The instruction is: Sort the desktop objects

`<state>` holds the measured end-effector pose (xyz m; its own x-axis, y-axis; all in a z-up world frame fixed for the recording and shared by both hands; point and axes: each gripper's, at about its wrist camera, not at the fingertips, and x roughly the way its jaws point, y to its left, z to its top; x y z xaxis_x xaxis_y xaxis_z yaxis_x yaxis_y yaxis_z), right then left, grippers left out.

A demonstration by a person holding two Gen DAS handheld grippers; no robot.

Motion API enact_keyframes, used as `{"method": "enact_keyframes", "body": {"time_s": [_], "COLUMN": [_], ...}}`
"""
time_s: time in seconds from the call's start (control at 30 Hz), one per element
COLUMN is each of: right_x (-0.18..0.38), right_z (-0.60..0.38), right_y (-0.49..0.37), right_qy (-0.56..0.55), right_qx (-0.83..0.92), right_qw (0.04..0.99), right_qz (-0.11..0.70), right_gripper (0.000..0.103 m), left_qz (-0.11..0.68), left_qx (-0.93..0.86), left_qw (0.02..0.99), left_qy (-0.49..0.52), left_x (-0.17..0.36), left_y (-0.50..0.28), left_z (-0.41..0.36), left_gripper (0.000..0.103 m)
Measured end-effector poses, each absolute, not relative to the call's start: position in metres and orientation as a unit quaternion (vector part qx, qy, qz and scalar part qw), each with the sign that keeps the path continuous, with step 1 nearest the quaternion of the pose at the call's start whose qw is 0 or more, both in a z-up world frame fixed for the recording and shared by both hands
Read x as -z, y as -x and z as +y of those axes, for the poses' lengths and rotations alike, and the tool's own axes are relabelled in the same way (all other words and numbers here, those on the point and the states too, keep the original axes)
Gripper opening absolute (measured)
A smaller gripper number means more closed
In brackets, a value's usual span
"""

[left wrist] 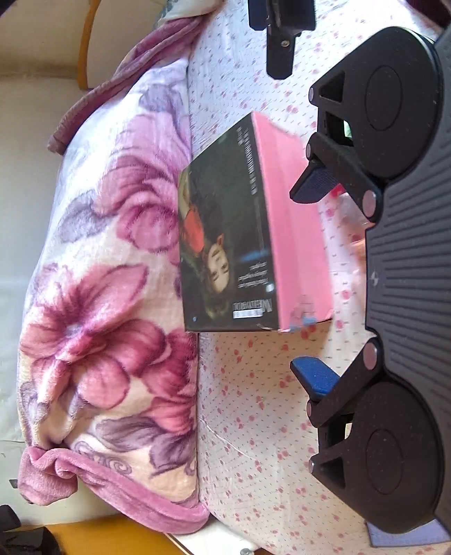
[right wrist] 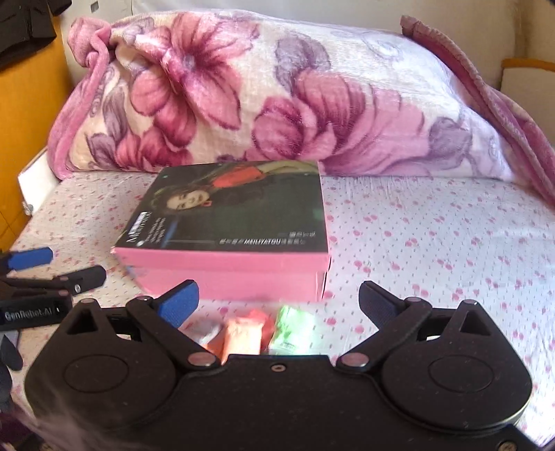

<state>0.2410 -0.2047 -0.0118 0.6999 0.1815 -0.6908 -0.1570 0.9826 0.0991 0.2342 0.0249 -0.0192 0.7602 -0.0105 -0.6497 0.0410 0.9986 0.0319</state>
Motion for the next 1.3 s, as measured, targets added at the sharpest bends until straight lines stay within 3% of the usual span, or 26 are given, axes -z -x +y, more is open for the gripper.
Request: {"method": "enact_keyframes", "body": {"time_s": [0.77, 1.3], "right_x": [-0.031, -0.040], "right_z": [-0.213, -0.205], "right_y": [-0.070, -0.024], "right_qy": [0.001, 0.012], "right_qx": [-0.052, -0.058], "right_qw": [0.942, 0.940], "right_qz": [0.332, 0.336], "right_gripper": [0.100, 0.100], "left_qz": [0.304, 0.276], "left_qx": [-0.009, -0.011], "left_qw": [0.953, 0.961], "left_qy": [-0.007, -0.004], "left_x": [-0.014, -0.029], "left_y": [-0.063, -0.004], "left_z": [-0.009, -0.013], "left_gripper": [0.096, 0.096]}}
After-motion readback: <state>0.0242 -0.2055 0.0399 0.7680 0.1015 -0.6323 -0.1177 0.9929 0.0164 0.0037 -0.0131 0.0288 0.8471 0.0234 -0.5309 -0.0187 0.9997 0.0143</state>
